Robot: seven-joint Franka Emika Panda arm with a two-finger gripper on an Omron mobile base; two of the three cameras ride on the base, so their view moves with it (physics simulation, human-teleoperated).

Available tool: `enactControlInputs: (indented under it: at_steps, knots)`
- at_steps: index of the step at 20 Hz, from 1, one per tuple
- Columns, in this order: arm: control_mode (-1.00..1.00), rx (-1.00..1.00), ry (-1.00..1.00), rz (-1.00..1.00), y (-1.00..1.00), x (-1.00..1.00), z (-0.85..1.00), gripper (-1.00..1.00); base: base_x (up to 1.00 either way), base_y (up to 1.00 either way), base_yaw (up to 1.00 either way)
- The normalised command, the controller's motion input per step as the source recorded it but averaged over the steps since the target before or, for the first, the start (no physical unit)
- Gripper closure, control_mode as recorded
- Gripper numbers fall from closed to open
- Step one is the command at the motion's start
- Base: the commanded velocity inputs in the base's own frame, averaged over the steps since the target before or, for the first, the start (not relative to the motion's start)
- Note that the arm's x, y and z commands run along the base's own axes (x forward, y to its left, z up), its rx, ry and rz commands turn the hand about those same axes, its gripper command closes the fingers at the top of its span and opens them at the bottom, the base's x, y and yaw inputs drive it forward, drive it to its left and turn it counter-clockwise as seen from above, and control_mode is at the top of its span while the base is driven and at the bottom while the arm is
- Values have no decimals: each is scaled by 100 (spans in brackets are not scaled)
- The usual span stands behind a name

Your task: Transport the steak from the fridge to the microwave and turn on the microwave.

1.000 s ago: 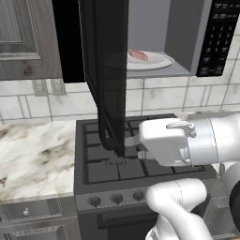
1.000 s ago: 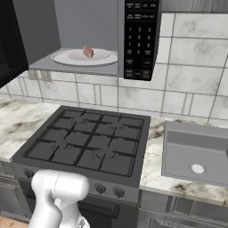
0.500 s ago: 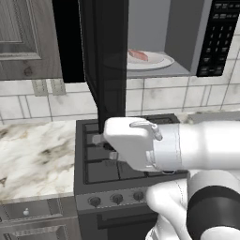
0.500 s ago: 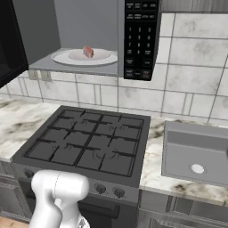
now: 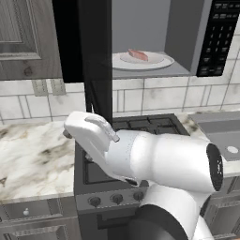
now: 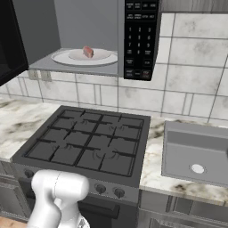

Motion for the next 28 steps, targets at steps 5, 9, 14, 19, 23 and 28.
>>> enactControlInputs:
  at_steps: [5,9,14,19,23,28]
  knots:
    - [-100,12,16,-30,40,21,0,-100,0,0,0]
    - [-100,17,23,-29,28,3,0,-100,0,0,0]
    - [-100,13,29,-36,14,-22,0,-100,0,0,0]
    - [-100,16,21,-33,18,-11,-3,-100,0,0,0]
    - [-100,17,4,-23,14,17,-2,-100,0,0,0]
    - [-100,7,0,-16,11,33,-3,-100,0,0,0]
